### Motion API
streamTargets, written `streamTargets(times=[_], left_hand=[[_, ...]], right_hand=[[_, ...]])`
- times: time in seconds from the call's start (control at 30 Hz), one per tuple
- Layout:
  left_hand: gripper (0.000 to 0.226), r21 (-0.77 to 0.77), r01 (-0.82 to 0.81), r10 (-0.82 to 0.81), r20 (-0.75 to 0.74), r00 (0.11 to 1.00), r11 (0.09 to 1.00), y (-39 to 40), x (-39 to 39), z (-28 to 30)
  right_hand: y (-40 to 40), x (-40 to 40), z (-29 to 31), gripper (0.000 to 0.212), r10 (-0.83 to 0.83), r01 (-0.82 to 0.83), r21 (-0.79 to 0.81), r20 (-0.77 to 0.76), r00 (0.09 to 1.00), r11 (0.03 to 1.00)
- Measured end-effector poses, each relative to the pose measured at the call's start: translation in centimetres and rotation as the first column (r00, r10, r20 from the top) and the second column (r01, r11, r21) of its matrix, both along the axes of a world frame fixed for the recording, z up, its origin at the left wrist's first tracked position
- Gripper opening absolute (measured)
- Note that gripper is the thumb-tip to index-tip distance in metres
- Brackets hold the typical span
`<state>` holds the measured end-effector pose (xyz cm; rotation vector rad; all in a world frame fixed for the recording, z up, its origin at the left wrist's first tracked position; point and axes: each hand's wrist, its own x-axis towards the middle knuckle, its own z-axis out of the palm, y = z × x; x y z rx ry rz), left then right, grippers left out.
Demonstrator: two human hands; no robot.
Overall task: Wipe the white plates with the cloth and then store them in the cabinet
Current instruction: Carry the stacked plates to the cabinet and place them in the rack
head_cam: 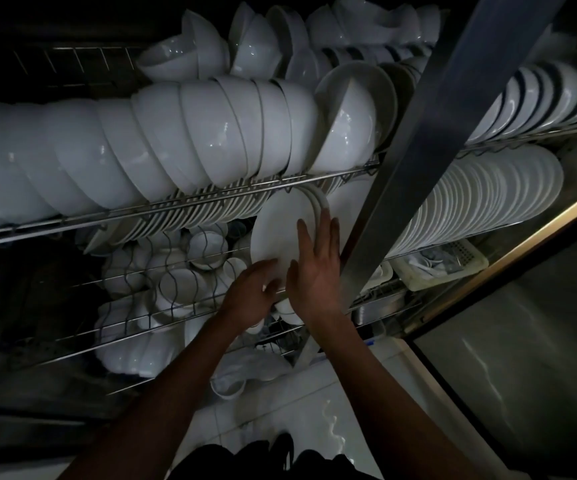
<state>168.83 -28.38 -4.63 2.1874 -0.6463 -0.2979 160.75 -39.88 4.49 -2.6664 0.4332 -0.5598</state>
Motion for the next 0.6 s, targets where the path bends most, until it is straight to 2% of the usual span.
streamTargets(times=[0.1, 0.3, 0.47, 0.6], left_hand=[[0.044, 0.029, 0.024, -0.024, 0.019, 1.0, 0.999, 0.8, -0.3, 0.3], [0.032, 0.137, 0.11, -0.127, 0.118, 0.985, 0.984, 2.3, -1.2, 2.2], [0.025, 0.199, 0.234, -0.283, 0.266, 0.922, 0.952, 4.5, -2.9, 4.0], [0.034, 0.223, 0.328, -0.383, 0.285, 0.879, 0.918, 6.3, -4.5, 5.1]], right_hand=[[0.7, -1.1, -0.2, 0.061, -0.017, 0.017, -0.027, 0.002, 1.0, 0.999], [2.4, -3.9, -0.8, 0.062, -0.016, 0.016, -0.042, -0.002, 1.0, 0.999], [4.4, -6.3, -0.7, 0.056, -0.06, 0.06, -0.015, -0.057, 0.997, 0.998], [6.4, -8.9, -0.1, 0.047, -0.107, 0.108, 0.005, -0.073, 0.992, 0.994]])
